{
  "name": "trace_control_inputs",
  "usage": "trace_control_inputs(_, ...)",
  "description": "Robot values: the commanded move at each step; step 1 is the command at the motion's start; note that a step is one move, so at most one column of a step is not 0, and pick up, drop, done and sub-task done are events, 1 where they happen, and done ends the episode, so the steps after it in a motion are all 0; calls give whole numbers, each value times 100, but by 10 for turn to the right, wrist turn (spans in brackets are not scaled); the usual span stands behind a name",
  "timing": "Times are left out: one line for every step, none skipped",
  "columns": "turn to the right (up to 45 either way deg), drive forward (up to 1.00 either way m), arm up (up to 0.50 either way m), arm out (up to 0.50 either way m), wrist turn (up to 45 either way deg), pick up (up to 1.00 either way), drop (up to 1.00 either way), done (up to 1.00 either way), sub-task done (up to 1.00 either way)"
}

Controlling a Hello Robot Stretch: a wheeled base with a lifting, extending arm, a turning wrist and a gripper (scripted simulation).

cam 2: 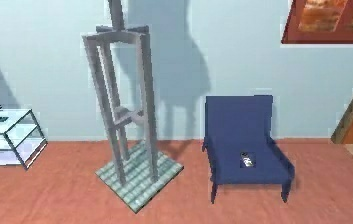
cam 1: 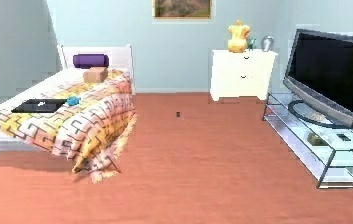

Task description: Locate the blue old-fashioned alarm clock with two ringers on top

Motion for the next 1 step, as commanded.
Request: trace_control_inputs(120, 0, 0, 0, 0, 0, 0, 0, 0)
